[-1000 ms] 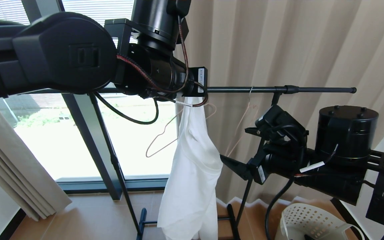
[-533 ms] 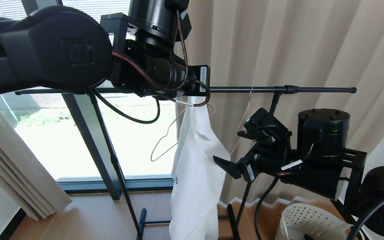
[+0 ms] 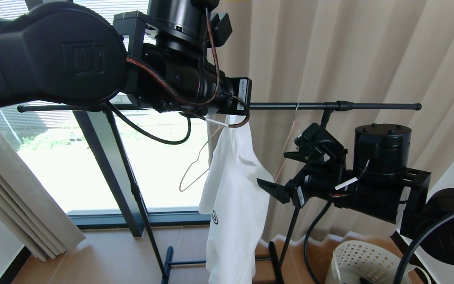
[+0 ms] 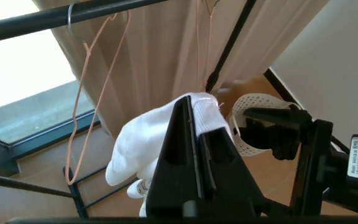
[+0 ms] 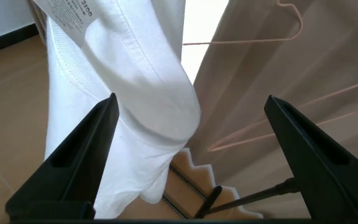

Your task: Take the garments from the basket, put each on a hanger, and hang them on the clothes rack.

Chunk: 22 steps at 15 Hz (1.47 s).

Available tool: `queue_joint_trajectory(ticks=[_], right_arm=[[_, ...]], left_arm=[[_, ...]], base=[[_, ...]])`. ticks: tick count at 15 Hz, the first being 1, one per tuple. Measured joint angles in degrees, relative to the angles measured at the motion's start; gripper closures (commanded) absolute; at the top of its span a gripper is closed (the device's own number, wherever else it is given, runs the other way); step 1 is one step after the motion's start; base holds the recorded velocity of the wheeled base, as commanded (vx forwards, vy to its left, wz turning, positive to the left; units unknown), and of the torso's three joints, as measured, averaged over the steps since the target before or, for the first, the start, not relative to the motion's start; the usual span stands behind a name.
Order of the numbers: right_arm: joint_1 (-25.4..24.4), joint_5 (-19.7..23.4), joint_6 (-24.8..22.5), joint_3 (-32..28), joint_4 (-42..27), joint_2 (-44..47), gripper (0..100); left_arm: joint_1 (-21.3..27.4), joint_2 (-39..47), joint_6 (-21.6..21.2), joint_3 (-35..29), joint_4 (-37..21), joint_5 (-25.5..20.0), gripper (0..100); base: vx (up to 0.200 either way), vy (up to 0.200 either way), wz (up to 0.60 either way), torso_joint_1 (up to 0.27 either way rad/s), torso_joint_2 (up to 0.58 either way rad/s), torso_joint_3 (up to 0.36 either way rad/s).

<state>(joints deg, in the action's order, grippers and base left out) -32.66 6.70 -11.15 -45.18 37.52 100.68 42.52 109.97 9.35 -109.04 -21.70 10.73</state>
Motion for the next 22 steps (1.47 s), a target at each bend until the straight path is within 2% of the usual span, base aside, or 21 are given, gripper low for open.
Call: queue_joint_trajectory(ticks=[3,5,11,14,15,19,22], right_arm=[[1.7,3.6,0.0,0.0,0.0,0.0,0],[2.7,4.3,0.0,0.0,0.0,0.0,0],[3.2,6.3,0.1,-0.2,0.0,0.4,0],[3.1,6.3,3.5,-1.2,0.0,2.1,0],[3.1,6.3,4.2,-1.7,0.0,2.8,100],[3.0,6.1,7.5,-3.9,0.5,5.4,100],[3.0,5.8,7.7,-4.2,3.8,6.0,100]], left_arm=[[-0.1,-0.3,-2.2,0.0,0.0,-2.7,100],[-0.1,-0.4,-4.4,-0.1,0.2,-4.0,100],[-0.1,-0.4,-4.7,-0.3,0.3,-4.4,100],[0.0,-0.4,-4.7,-0.4,0.4,-4.4,100],[0.0,-0.4,-4.7,-0.4,0.4,-4.4,100],[0.0,-0.4,-4.6,-0.2,0.4,-4.3,100],[0.0,-0.4,-4.4,-0.1,0.2,-4.4,100]], base=[[0.0,0.0,0.0,0.0,0.0,0.0],[0.0,0.0,0.0,0.0,0.0,0.0],[0.0,0.0,0.0,0.0,0.0,0.0],[0.0,0.0,0.0,0.0,0.0,0.0],[0.0,0.0,0.0,0.0,0.0,0.0],[0.0,0.0,0.0,0.0,0.0,0.0],[0.0,0.0,0.0,0.0,0.0,0.0]])
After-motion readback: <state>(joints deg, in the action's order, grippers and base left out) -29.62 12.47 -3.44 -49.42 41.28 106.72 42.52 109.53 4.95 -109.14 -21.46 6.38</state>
